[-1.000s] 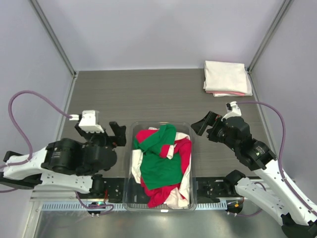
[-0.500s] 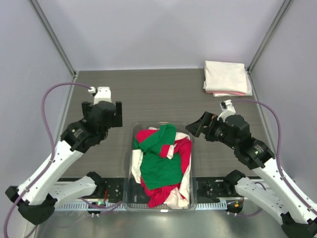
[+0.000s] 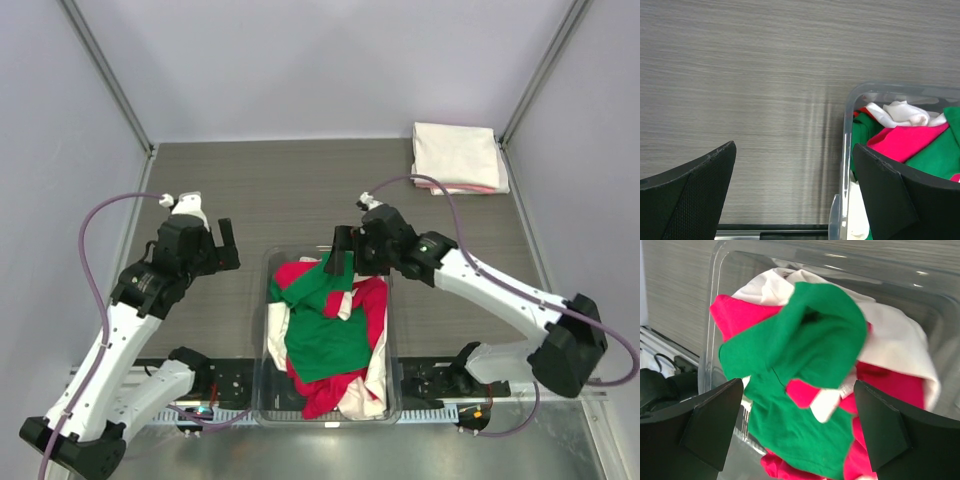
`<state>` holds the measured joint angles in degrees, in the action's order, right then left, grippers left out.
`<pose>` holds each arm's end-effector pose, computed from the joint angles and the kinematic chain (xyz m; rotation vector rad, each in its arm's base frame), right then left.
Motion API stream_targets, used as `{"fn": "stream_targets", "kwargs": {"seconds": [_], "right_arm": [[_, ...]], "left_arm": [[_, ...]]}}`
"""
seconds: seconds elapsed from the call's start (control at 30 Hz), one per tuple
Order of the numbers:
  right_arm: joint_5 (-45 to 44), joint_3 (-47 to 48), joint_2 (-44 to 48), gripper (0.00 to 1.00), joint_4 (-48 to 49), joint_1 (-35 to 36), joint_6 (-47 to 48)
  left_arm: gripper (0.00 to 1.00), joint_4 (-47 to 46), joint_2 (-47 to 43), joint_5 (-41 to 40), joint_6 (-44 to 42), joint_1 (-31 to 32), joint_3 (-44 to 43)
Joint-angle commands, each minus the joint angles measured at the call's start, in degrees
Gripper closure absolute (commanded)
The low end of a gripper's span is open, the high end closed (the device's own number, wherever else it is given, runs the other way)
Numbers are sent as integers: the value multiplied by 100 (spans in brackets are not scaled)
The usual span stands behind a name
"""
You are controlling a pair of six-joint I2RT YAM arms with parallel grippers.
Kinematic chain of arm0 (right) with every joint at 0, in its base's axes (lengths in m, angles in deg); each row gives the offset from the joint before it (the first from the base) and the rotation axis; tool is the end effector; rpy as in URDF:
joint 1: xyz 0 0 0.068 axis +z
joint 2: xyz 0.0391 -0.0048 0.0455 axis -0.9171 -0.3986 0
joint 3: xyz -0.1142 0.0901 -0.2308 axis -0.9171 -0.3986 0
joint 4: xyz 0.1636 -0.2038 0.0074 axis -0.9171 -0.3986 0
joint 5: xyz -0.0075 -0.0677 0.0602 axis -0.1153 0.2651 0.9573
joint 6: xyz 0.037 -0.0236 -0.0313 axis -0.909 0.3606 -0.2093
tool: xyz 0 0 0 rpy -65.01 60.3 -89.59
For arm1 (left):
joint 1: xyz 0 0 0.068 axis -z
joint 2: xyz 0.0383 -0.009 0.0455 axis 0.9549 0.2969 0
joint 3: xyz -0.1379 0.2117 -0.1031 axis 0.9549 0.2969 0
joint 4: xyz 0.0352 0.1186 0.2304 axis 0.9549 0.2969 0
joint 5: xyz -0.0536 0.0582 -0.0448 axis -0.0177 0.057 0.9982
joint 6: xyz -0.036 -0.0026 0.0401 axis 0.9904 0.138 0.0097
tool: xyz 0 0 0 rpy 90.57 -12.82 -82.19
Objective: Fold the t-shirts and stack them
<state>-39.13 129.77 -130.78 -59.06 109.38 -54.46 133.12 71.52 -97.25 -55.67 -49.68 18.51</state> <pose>0.1893 0.1796 0.2893 -0.1273 2.4613 0.7700 0.1500 -0.0528 0.3449 -0.1882 2.2251 -0.1276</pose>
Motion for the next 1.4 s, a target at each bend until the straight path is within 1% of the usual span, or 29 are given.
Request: {"fn": "stream_targets", "kwargs": {"seconds": [0.0,0.07,0.13,0.2,0.23,0.27,0.37,0.4,0.47,0.57,0.6,0.67,0.7,0.77,0.8,0.87,0.9,0.93,1.0,1.07,1.1,1.13,1.23,1.3,1.37], "right_arm": [[-334,540,-583,3,337,309,207],[-422,655,-1013,5,363,450,198],[-423,787,-1243,10,354,555,198],[-423,927,-1542,24,354,626,216],[-606,971,-1621,31,354,695,224],[-625,1015,-1727,47,346,722,216],[-669,1191,-1815,70,284,766,224],[-669,1313,-1833,85,249,766,242],[-739,1515,-1842,99,12,784,286],[-888,2270,-1754,99,-488,784,479],[-906,2881,-1745,99,-637,784,566],[-924,3631,-1772,99,-1068,784,970],[-950,4444,-1807,99,-1200,784,1137],[-933,5274,-1929,99,-1543,784,1620],[-767,6053,-1973,99,-1605,784,1770],[-556,6769,-2087,99,-1737,784,2130],[-520,7381,-2097,99,-1738,784,2227],[-198,7640,-2114,99,-1703,784,2298],[-2,8114,-1984,99,-1545,784,2483],[236,7969,-1747,99,-1001,784,2632],[280,7855,-1423,99,-773,784,2659],[306,7723,-1264,99,-310,784,2685],[394,7335,-718,99,421,784,2712],[561,7457,-629,99,469,784,2677],[614,7336,-463,99,460,793,2519]], "left_arm": [[0,-120,-256,210,60,-81,165],[0,-93,-353,192,78,-81,305],[0,-85,-494,166,78,-81,385],[0,-76,-634,105,121,-90,482],[0,-137,-678,130,113,-81,499],[0,-155,-722,148,104,-90,517],[0,-172,-784,122,104,-90,570],[0,-198,-801,122,104,-90,622],[0,-260,-845,113,122,-81,684],[0,-366,-933,139,166,-81,868],[0,-392,-960,140,183,-81,912],[0,-427,-986,131,192,-81,939],[0,-427,-995,105,184,-90,939],[0,-462,-1021,78,175,-81,1000],[0,-480,-1047,61,175,-81,1009],[0,-506,-1048,60,175,-90,1018],[0,-506,-1056,52,175,-90,1027],[0,-515,-1065,43,175,-90,1036],[0,-524,-1083,43,175,-90,1044],[0,-524,-1118,43,175,-81,1044],[0,-533,-1127,52,183,-90,1062],[0,-533,-1153,52,183,-90,1062],[0,-542,-1162,60,183,-81,1071],[0,-542,-1162,61,192,-81,1080],[0,-542,-1171,60,192,-90,1080]]}}
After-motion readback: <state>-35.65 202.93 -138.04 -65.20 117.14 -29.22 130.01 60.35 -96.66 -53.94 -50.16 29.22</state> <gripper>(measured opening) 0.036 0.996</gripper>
